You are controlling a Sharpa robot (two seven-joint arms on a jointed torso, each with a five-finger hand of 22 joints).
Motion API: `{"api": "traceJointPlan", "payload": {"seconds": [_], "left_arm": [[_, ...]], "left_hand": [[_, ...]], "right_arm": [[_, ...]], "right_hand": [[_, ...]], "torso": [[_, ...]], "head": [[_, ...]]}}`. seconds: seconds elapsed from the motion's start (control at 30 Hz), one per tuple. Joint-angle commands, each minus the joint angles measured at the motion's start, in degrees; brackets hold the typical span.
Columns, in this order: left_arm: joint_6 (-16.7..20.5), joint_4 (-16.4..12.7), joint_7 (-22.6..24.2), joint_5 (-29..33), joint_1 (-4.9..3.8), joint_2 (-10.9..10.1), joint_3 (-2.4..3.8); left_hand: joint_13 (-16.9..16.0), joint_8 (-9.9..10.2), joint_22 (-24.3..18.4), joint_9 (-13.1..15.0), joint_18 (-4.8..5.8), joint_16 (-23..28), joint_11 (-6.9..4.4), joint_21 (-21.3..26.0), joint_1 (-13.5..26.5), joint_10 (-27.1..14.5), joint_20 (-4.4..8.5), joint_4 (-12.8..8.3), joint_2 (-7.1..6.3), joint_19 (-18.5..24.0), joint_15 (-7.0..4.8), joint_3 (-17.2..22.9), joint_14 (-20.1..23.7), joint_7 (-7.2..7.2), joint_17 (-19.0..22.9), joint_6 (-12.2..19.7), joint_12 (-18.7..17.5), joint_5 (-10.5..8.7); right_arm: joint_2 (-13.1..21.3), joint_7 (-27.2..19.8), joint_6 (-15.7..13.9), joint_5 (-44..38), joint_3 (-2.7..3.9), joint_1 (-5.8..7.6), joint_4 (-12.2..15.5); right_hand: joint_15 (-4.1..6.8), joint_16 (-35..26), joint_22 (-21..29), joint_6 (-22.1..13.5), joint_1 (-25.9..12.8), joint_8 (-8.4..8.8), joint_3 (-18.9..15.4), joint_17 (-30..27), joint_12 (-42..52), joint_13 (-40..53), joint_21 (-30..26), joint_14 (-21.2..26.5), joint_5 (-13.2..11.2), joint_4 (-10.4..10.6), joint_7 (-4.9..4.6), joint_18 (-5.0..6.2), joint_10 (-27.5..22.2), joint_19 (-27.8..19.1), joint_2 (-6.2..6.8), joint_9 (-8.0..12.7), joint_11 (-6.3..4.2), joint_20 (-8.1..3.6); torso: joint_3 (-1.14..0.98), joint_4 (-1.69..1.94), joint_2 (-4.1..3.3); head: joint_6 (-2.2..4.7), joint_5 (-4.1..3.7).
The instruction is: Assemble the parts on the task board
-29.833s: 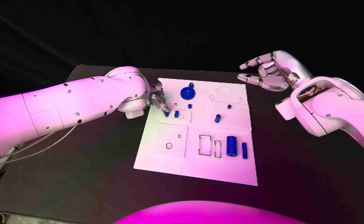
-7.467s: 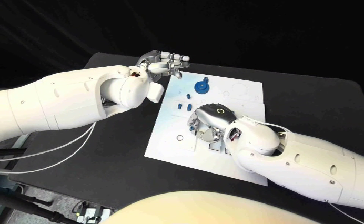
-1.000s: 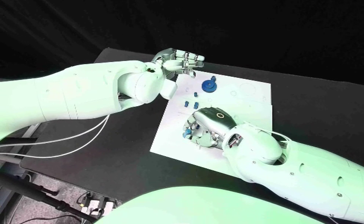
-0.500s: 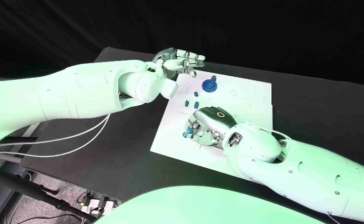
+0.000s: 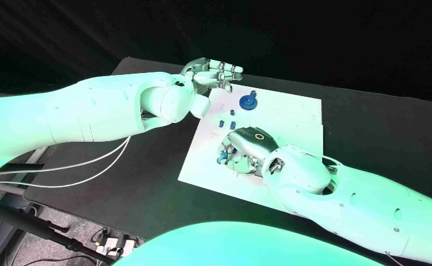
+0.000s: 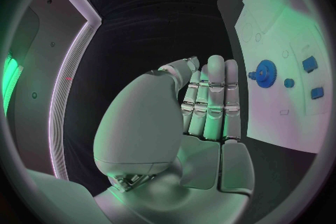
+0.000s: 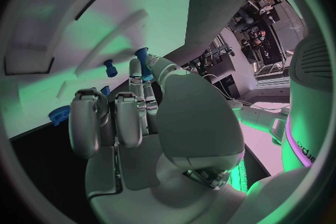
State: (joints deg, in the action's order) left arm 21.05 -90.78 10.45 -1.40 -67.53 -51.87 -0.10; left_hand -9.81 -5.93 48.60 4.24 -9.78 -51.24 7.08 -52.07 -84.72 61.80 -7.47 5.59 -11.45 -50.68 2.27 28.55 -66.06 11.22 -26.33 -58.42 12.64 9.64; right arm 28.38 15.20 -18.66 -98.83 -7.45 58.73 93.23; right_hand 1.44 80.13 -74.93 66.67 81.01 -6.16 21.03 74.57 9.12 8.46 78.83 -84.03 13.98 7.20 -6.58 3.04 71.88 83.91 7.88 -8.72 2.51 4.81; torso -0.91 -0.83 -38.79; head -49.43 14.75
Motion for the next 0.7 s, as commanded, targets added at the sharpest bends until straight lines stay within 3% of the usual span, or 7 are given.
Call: {"api": "traceJointPlan", "payload": {"seconds": [0.03,0.37,0.57,0.7], "left_arm": [[-1.01,-0.07,0.16,0.05,-0.03,0.19,0.03],[-0.97,-0.06,0.11,0.05,-0.03,0.17,0.03],[-1.02,-0.08,0.03,0.05,-0.03,0.1,0.02],[-1.03,-0.08,-0.01,0.05,-0.03,0.04,0.02]], "left_hand": [[-0.08,-0.3,0.0,-0.06,-0.73,0.19,-0.11,0.37,0.06,-0.43,-0.21,-0.27,0.61,0.14,0.03,-0.16,0.27,-0.11,0.07,0.46,0.39,0.04],[-0.08,-0.3,0.0,-0.06,-0.73,0.19,-0.11,0.37,0.06,-0.43,-0.21,-0.27,0.61,0.14,0.03,-0.16,0.27,-0.11,0.07,0.46,0.39,0.04],[-0.13,-0.44,-0.01,-0.05,-0.74,0.2,-0.11,0.43,0.07,-0.67,-0.23,-0.4,0.66,0.16,0.03,-0.22,0.3,-0.1,0.17,0.55,0.75,0.04],[-0.13,-0.44,-0.01,-0.05,-0.74,0.2,-0.11,0.43,0.07,-0.67,-0.23,-0.4,0.66,0.16,0.03,-0.22,0.3,-0.1,0.17,0.55,0.75,0.04]], "right_arm": [[-0.33,0.46,2.07,-1.26,-0.03,-0.08,-0.18],[-0.58,0.4,2.64,-0.99,-0.08,-0.08,-0.44],[-0.14,0.36,1.16,-0.97,-0.09,-0.08,-0.4],[0.24,0.24,-0.22,-0.95,-0.09,-0.08,-0.01]], "right_hand": [[-0.05,0.34,-11.59,-0.28,-0.49,0.16,0.09,-0.04,-0.5,0.06,-0.47,-2.99,0.0,0.01,-0.25,-0.61,-0.41,1.27,0.72,-0.01,0.45,-0.23],[-0.57,0.37,-11.56,-3.37,-1.7,2.05,-0.19,-0.14,-1.01,0.25,-0.9,-2.95,0.21,0.26,-1.13,-0.53,-1.0,1.1,1.63,0.59,1.07,0.22],[-0.46,0.37,-11.54,-11.72,-2.16,2.7,0.11,-0.29,-1.3,0.6,-1.28,-2.88,0.2,0.31,-1.26,-0.43,-1.55,0.98,2.35,2.52,0.86,0.33],[-0.17,0.36,-11.56,-15.7,-2.73,2.64,-0.48,-0.38,-1.28,0.93,-1.37,-2.86,-1.35,0.54,-0.48,-0.42,-1.74,0.98,2.77,3.37,0.44,0.08]], "torso": [[0.0,-0.02,0.02],[0.0,0.0,0.02],[-0.02,-0.02,0.01],[-0.04,-0.03,-0.01]], "head": [[0.0,-0.03],[-0.03,-0.1],[0.05,-0.13],[0.13,-0.25]]}}
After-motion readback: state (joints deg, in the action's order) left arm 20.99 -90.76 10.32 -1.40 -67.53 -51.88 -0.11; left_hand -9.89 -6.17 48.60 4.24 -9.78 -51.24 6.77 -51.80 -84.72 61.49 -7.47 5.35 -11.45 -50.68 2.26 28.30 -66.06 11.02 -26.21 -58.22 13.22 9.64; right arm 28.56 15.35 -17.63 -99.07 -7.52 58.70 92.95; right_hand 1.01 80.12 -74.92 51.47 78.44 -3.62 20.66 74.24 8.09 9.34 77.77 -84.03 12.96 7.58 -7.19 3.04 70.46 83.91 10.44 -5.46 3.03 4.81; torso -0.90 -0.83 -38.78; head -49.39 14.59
